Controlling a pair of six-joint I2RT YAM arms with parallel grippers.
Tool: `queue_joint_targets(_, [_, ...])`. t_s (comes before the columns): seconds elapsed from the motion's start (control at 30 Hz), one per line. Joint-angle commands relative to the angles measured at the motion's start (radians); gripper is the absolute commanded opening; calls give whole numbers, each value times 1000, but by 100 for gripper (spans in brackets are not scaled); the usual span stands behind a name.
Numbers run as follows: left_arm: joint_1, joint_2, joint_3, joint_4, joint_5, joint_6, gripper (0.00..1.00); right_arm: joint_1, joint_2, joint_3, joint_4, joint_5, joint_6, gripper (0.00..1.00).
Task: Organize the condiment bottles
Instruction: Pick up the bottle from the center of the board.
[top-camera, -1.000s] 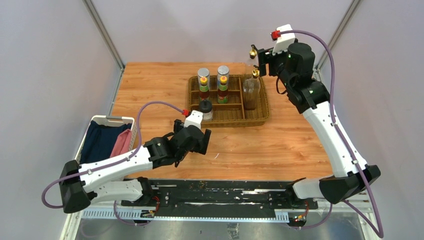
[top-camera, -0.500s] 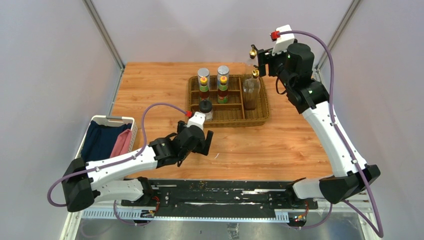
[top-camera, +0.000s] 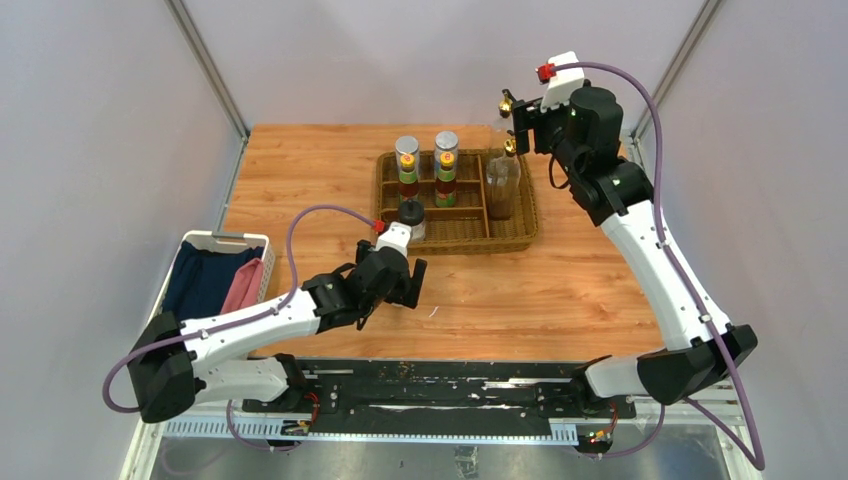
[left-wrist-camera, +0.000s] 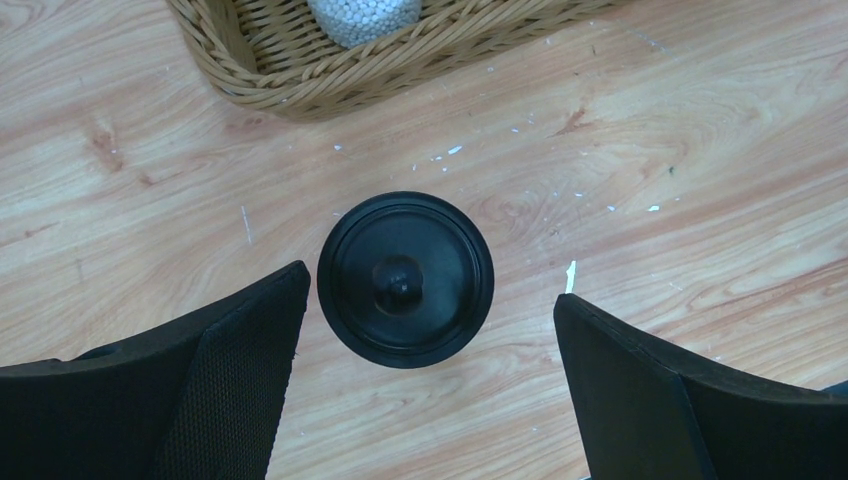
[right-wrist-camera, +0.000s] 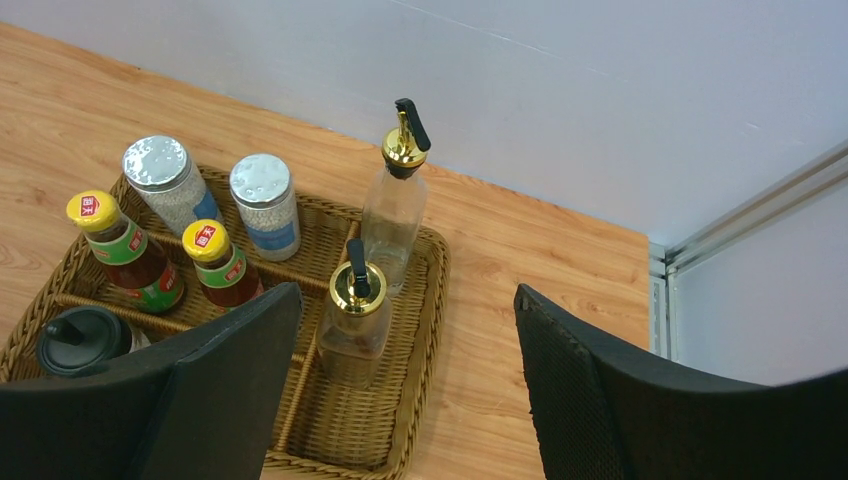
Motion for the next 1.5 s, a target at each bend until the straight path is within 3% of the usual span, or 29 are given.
queue_joint_targets(0.0, [15,22,-20,35,21,11,100,-2,10,-15,27,-1,-6,82])
queue_joint_targets(0.23, [31,37,-24,50,40,18,99,-2,15,-18,33,10,-8,82])
queue_joint_targets(0.57, [33,49,-28,56,38,25,72,-2,-7,-33,56,37,-6,75])
queue_joint_targets(0.7, [33,58,-37,64,38,22,69,-2,-17,-39,61,36,-3,74])
queue_joint_targets(0.83, [33,60,-42,71,39,24,49,-2,-30,-46,67,36,-1,71])
queue_joint_targets(1.0, [33,52,-34,65,18,27,1,-2,-41,-46,72,41,0,67])
queue_joint_targets(1.17, [31,16,-25,59,10,36,0,-2,-49,-44,76,43,2,61])
queue_joint_targets(1.47, [11,-43,63,3,-6,85,0,-2,-59,-42,84,60,8,59])
